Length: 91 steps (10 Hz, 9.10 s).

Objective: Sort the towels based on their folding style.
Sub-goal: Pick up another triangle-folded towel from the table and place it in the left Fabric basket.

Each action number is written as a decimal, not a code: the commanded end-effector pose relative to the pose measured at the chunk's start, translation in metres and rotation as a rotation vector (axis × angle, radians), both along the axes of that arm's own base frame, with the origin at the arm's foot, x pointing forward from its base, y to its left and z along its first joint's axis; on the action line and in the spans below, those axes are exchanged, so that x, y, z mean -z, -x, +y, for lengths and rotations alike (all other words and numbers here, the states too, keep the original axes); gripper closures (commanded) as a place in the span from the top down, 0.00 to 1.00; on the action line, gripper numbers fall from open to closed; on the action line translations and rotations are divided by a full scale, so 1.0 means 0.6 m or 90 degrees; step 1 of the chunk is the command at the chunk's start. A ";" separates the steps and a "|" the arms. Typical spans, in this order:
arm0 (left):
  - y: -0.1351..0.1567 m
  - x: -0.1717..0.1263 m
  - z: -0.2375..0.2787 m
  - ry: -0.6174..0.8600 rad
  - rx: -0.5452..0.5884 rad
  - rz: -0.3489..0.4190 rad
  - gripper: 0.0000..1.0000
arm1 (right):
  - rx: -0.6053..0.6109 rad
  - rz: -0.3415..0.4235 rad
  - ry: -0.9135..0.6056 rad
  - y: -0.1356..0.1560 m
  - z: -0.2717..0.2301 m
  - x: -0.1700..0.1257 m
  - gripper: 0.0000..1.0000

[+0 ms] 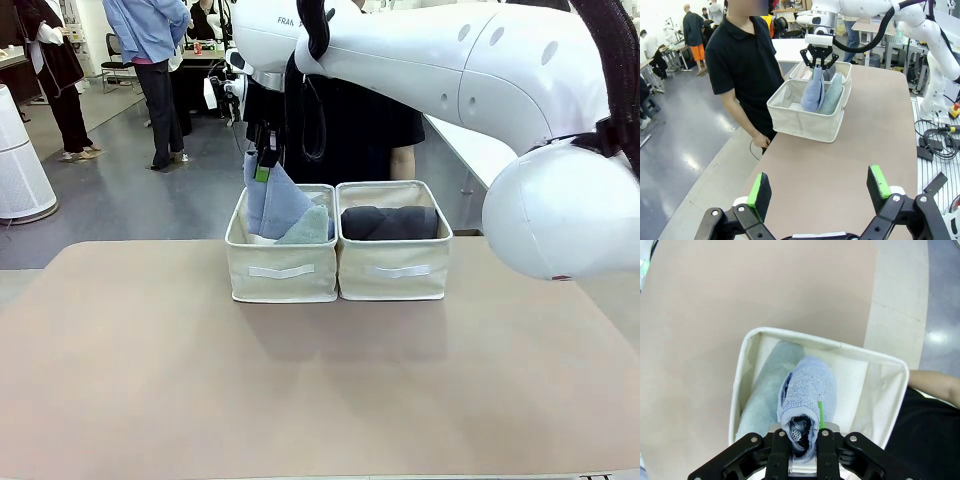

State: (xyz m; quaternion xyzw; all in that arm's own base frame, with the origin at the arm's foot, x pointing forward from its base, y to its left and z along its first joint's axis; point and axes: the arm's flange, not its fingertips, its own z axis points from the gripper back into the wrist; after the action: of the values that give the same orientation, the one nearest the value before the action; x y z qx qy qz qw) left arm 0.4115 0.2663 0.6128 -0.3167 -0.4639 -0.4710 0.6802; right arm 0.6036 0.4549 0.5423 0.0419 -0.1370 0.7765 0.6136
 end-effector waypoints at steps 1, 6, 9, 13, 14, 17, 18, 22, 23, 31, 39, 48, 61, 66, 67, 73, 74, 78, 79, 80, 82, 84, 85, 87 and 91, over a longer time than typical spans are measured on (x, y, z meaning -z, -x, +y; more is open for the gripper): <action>0.005 -0.002 -0.003 0.009 -0.005 0.000 1.00 | 0.002 -0.004 0.001 0.000 -0.002 -0.005 0.17; 0.005 -0.002 -0.003 0.009 -0.005 0.000 1.00 | 0.000 0.000 0.000 0.000 0.000 0.001 0.17; 0.005 -0.002 -0.003 0.009 -0.005 0.000 1.00 | -0.026 0.038 0.010 -0.013 0.032 0.044 0.17; 0.005 -0.002 -0.003 0.009 -0.005 0.000 1.00 | -0.027 0.052 0.027 -0.027 0.051 0.071 0.17; 0.005 -0.002 -0.003 0.009 -0.005 0.000 1.00 | -0.025 0.054 0.033 -0.031 0.054 0.080 0.17; 0.005 -0.002 -0.003 0.009 -0.005 0.000 1.00 | -0.025 0.064 0.037 -0.044 0.063 0.103 0.17; 0.005 -0.002 -0.003 0.009 -0.005 0.000 1.00 | -0.028 0.065 0.036 -0.046 0.065 0.107 0.17; 0.005 -0.002 -0.003 0.009 -0.005 0.000 1.00 | -0.039 0.055 0.022 -0.041 0.065 0.096 0.37; 0.005 -0.002 -0.003 0.009 -0.005 0.000 1.00 | -0.037 0.054 0.022 -0.041 0.065 0.096 0.56; 0.005 -0.002 -0.003 0.009 -0.005 0.000 1.00 | -0.035 0.051 0.024 -0.041 0.063 0.092 1.00; 0.005 -0.002 -0.003 0.009 -0.005 0.000 1.00 | -0.040 -0.011 0.010 -0.015 0.057 0.034 1.00; 0.005 -0.002 -0.003 0.009 -0.005 0.000 1.00 | 0.006 0.058 -0.032 0.057 -0.015 -0.002 1.00; 0.005 -0.002 -0.003 0.009 -0.005 0.000 1.00 | 0.340 0.011 -0.198 0.301 -0.415 -0.026 1.00; 0.005 -0.002 -0.003 0.009 -0.005 0.000 1.00 | 0.338 0.043 -0.219 0.309 -0.440 -0.035 1.00; 0.005 -0.002 -0.003 0.009 -0.005 0.000 1.00 | 0.338 0.043 -0.219 0.309 -0.440 -0.035 1.00; 0.005 -0.002 -0.003 0.009 -0.005 0.000 1.00 | 0.078 0.219 -0.409 0.319 -0.681 -0.162 1.00; 0.005 -0.002 -0.003 0.009 -0.005 0.000 1.00 | 0.044 0.213 -0.480 0.330 -0.745 -0.184 1.00; 0.005 -0.002 -0.003 0.009 -0.005 0.000 1.00 | 0.097 0.157 -0.528 0.361 -0.894 -0.130 1.00; 0.005 -0.002 -0.003 0.009 -0.005 0.000 1.00 | 0.120 0.152 -0.532 0.365 -0.910 -0.107 1.00; 0.005 -0.002 -0.003 0.009 -0.005 0.000 1.00 | 0.136 0.151 -0.542 0.373 -0.925 -0.092 1.00; 0.005 -0.002 -0.003 0.009 -0.005 0.000 1.00 | 0.203 0.114 -0.531 0.385 -0.953 -0.080 1.00; 0.005 -0.002 -0.003 0.009 -0.005 0.000 1.00 | 0.273 0.076 -0.525 0.387 -0.968 -0.076 1.00; 0.005 -0.002 -0.003 0.009 -0.005 0.000 1.00 | 0.306 0.059 -0.515 0.388 -0.971 -0.077 1.00; 0.005 -0.002 -0.003 0.009 -0.005 0.000 1.00 | 0.258 0.076 -0.515 0.381 -0.994 -0.084 1.00; 0.005 -0.002 -0.003 0.009 -0.005 0.000 1.00 | 0.258 0.076 -0.515 0.381 -0.994 -0.084 1.00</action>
State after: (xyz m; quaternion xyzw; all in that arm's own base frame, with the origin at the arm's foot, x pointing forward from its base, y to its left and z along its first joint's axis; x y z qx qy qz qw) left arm 0.4112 0.2671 0.6123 -0.3166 -0.4639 -0.4702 0.6808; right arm 0.3735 -0.1395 0.5920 0.2909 -0.3992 0.5145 0.7009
